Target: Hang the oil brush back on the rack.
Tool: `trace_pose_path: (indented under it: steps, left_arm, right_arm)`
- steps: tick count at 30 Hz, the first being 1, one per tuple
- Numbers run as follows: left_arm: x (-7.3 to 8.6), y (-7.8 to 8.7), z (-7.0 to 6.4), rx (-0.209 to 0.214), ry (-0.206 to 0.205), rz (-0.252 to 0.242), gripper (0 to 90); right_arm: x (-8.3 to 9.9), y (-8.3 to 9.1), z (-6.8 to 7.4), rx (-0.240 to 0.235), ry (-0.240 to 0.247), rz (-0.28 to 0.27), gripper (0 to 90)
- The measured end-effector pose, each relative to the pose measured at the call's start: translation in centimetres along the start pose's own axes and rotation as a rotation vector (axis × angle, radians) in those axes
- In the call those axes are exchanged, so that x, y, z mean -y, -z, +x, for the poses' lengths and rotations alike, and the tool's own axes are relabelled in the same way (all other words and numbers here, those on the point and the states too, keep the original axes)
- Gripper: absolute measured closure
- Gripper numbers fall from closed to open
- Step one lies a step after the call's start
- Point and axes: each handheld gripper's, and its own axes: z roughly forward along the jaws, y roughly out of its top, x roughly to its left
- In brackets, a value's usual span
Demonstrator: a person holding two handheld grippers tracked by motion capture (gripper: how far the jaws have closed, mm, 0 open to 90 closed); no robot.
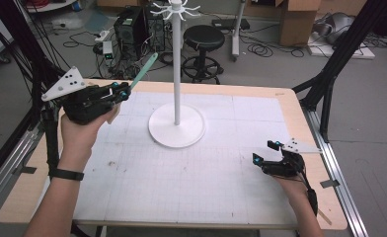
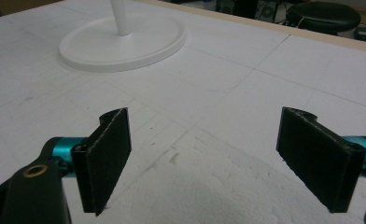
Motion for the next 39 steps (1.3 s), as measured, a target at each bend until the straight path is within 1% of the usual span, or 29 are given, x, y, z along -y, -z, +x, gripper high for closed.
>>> trace_pose_path:
  steps: [5,10,14,18,20,22,23,26,28,30,32,34,39]
  left_arm:
    - [-1.0,-0.4,0.1,-0.016,-0.005,-0.033,81.8]
    - [-2.4,-1.2,0.3,-0.029,-0.011,-0.057,81.7]
    - [-3.5,-1.6,0.0,-0.038,-0.026,-0.077,81.8]
    - [-4.4,-1.9,-0.2,-0.05,-0.04,-0.092,81.7]
    - [-4.6,-2.1,-0.1,-0.055,-0.044,-0.091,81.7]
    - [-4.8,-2.3,-0.1,-0.051,-0.047,-0.093,81.8]
    - [-4.9,-2.4,-0.2,-0.056,-0.055,-0.094,81.7]
    - [-5.1,-2.7,-0.2,-0.054,-0.057,-0.095,81.7]
    - [-5.1,-2.9,-0.3,-0.066,-0.061,-0.088,81.7]
    - [-5.1,-3.1,-0.2,-0.064,-0.067,-0.082,81.7]
    - [-5.1,-3.3,-0.3,-0.079,-0.075,-0.079,81.7]
    - [-5.0,-3.4,-0.2,-0.073,-0.069,-0.08,81.7]
    - [-4.9,-4.0,-0.1,-0.082,-0.074,-0.072,81.7]
  right_arm:
    - [0.0,0.0,0.1,-0.001,-0.001,0.0,17.3]
    - [0.0,-0.1,0.0,-0.003,0.003,0.001,17.3]
    - [0.0,0.0,0.0,-0.007,-0.006,0.002,17.3]
    - [0.0,-0.1,0.0,-0.008,0.001,-0.001,17.3]
    - [0.0,-0.1,0.0,-0.008,0.001,0.0,17.4]
    - [0.0,-0.1,0.0,-0.009,0.0,-0.001,17.3]
    - [0.0,-0.1,0.0,-0.01,-0.001,-0.002,17.3]
    - [0.0,0.0,0.0,-0.009,-0.005,-0.003,17.3]
    - [0.0,0.0,0.0,-0.01,-0.007,-0.001,17.3]
    - [0.0,0.0,0.0,-0.01,-0.007,-0.001,17.3]
    - [0.0,-0.1,0.0,-0.011,-0.007,-0.002,17.3]
    - [0.0,-0.1,0.0,-0.01,-0.006,-0.004,17.3]
    - [0.0,-0.1,0.0,-0.011,-0.006,-0.002,17.4]
